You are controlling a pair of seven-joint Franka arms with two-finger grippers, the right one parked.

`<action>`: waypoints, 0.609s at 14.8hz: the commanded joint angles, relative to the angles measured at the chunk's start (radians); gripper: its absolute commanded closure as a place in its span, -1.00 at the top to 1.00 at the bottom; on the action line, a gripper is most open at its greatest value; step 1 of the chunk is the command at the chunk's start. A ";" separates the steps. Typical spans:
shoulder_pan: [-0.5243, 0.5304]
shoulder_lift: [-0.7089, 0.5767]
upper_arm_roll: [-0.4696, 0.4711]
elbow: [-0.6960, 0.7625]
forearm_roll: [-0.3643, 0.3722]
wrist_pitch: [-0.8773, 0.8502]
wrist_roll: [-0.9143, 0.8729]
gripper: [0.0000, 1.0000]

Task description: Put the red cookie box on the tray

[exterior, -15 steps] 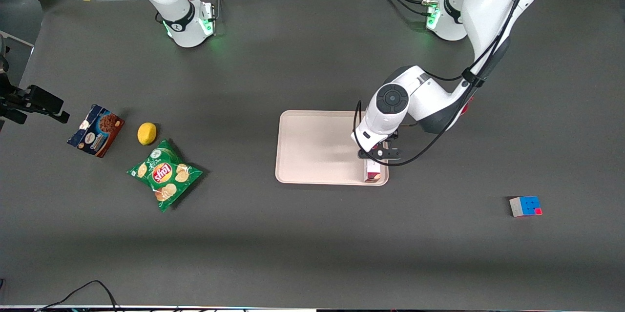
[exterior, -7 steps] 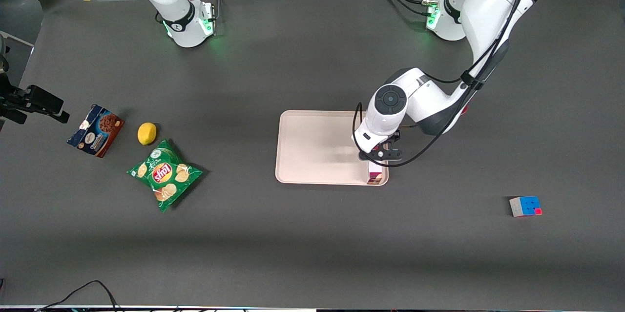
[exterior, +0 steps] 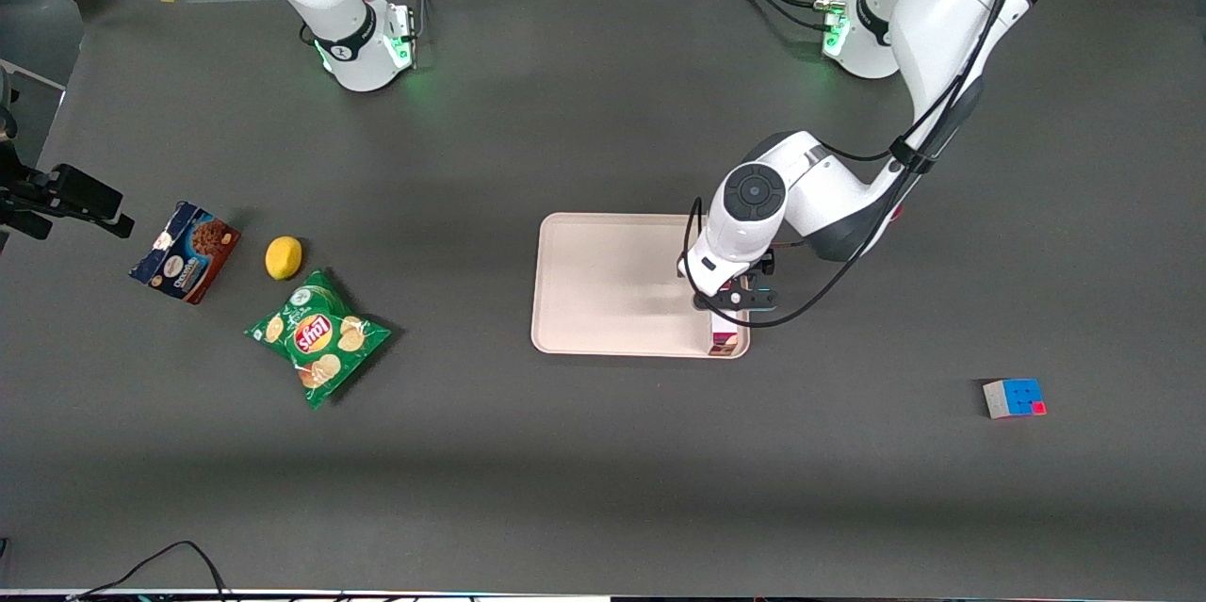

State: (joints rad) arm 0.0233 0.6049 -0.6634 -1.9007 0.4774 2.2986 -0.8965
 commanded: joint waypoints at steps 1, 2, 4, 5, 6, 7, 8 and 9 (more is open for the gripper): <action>-0.002 0.006 0.001 0.008 0.021 0.007 -0.025 1.00; -0.002 0.004 0.001 0.011 0.021 0.005 -0.025 1.00; 0.001 -0.008 -0.001 0.037 0.020 -0.017 -0.019 1.00; 0.004 -0.023 -0.004 0.060 0.020 -0.046 -0.016 1.00; 0.007 -0.043 -0.007 0.066 0.020 -0.086 -0.003 1.00; 0.010 -0.072 -0.012 0.072 0.015 -0.111 0.017 1.00; 0.010 -0.123 -0.015 0.072 0.006 -0.119 0.052 1.00; 0.012 -0.170 -0.016 0.072 -0.011 -0.140 0.100 1.00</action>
State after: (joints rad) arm 0.0321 0.5728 -0.6689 -1.8224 0.4831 2.2284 -0.8759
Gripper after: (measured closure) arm 0.000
